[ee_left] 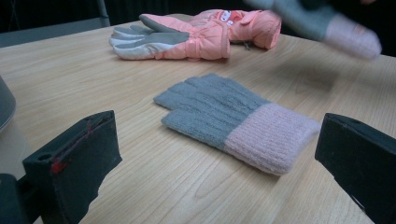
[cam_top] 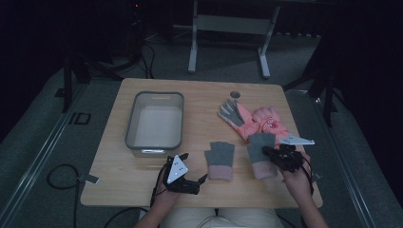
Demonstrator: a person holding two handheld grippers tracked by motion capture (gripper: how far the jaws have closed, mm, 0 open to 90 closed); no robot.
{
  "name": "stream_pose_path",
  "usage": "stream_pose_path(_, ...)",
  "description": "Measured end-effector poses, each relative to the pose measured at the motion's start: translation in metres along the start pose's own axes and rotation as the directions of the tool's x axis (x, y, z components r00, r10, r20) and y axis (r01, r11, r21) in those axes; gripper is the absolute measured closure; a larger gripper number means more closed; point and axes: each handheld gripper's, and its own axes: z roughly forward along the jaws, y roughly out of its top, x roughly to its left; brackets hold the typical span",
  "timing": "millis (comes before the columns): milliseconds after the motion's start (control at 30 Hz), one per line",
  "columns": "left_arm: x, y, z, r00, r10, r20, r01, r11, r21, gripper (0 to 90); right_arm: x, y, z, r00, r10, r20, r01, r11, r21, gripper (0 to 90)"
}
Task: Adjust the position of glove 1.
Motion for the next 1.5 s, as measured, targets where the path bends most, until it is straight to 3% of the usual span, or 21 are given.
stream_pose_path(167,0.000,0.000,0.000,1.0000,0.001,-0.001,-0.001,1.0000,-0.002,0.0,0.006,-0.003,-0.002,0.9953,0.083,0.050,-0.083,0.997,0.001,85.8)
stream_pose_path(300,0.000,0.000,0.000,1.0000,0.004,-0.002,-0.004,1.0000,0.000,0.0,0.010,-0.016,0.004,0.9855,0.137,0.101,-0.139,0.990,0.012,85.7)
stream_pose_path(567,0.000,0.000,0.000,1.0000,0.005,-0.001,-0.005,1.0000,-0.001,0.0,0.014,-0.039,0.033,0.9725,0.172,0.157,-0.185,0.980,0.070,85.7)
stream_pose_path(833,0.000,0.000,0.000,1.0000,0.005,0.003,-0.005,1.0000,0.000,0.0,0.006,-0.043,0.055,0.9727,0.153,0.174,-0.174,0.978,0.112,83.4)
stream_pose_path(1000,0.000,0.000,0.000,1.0000,0.008,0.002,-0.008,1.0000,0.001,0.0,0.002,-0.047,0.057,0.9709,0.172,0.167,-0.190,0.977,0.095,79.8)
stream_pose_path(1133,0.000,0.000,0.000,1.0000,0.005,0.002,-0.005,1.0000,-0.001,0.0,0.001,-0.046,0.055,0.9750,0.159,0.156,-0.176,0.979,0.100,74.9)
stream_pose_path(1233,0.000,0.000,0.000,1.0000,0.006,0.003,-0.006,1.0000,0.000,0.0,-0.003,-0.041,0.049,0.9849,0.124,0.121,-0.135,0.987,0.089,75.7)
stream_pose_path(1267,0.000,0.000,0.000,1.0000,0.006,0.002,-0.006,1.0000,-0.001,0.0,-0.005,-0.039,0.045,0.9889,0.101,0.109,-0.111,0.990,0.084,74.7)
stream_pose_path(1367,0.000,0.000,0.000,1.0000,0.005,-0.001,-0.005,1.0000,-0.002,0.0,-0.012,-0.032,0.038,0.9996,0.023,0.016,-0.025,0.996,0.090,66.1)
stream_pose_path(1500,0.000,0.000,-0.001,1.0000,0.005,0.000,-0.005,1.0000,-0.007,0.0,-0.017,-0.028,0.035,0.9956,-0.071,-0.061,0.079,0.989,0.126,63.8)
